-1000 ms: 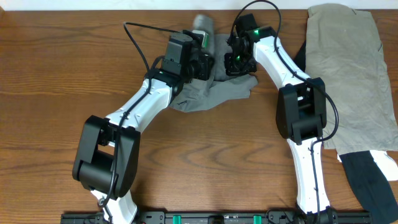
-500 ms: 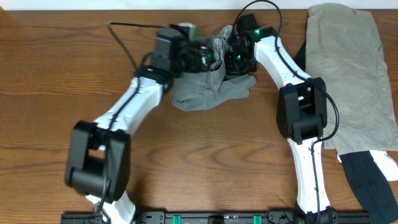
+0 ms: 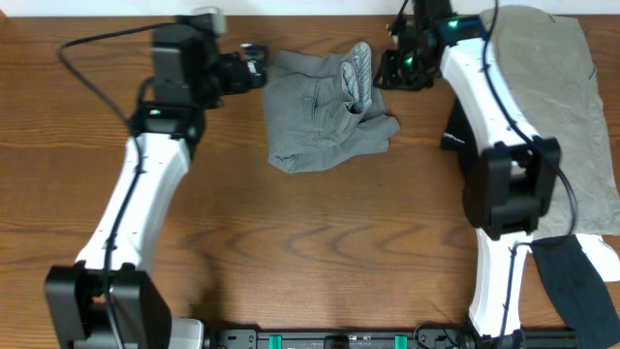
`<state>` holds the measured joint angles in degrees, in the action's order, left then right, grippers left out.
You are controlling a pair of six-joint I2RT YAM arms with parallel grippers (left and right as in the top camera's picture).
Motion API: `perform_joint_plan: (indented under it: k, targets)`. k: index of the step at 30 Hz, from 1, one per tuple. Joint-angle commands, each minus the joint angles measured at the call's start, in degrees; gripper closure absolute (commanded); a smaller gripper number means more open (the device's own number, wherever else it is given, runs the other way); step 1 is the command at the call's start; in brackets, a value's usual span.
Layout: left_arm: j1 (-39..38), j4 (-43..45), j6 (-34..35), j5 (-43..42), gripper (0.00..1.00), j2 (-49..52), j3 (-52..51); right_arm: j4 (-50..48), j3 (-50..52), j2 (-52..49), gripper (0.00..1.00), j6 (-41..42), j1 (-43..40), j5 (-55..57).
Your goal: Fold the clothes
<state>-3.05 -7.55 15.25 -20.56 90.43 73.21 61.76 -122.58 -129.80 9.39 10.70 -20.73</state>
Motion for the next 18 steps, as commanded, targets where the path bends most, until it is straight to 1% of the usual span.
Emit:
perform_joint_plan:
  k: [1,5,10,14,16,17,18]
  targets:
    - [3.06,-2.36,0.5,0.28,0.02,-3.04,0.0,2.16,-0.2,0.9,0.54,-2.43,1.46,-0.59]
    - [5.49,-6.25,0.48,0.28,0.02,-3.65,0.0,5.64,-0.2,0.24,0.42,-4.52,4.24,-0.5]
    - [6.25,-9.42,-1.25,0.31,0.02,-3.63,0.0,6.86,-0.2,0.24,0.35,-5.4,7.26,-0.48]
    - [6.25,-10.25,-1.46,0.31,0.02,-3.63,0.0,7.98,-0.17,0.02,0.36,-5.44,8.94,-0.2]
    - [6.25,-10.6,-1.46,0.31,0.02,-3.63,0.0,8.52,-0.17,0.02,0.39,-5.42,9.46,0.52]
    - [6.25,-10.75,-1.46,0.31,0.02,-3.63,0.0,8.83,-0.17,0.02,0.43,-5.42,9.66,1.14]
    - [6.25,-10.95,-1.46,0.31,0.02,-3.63,0.0,9.16,-0.04,-0.13,0.49,-5.4,9.97,2.34]
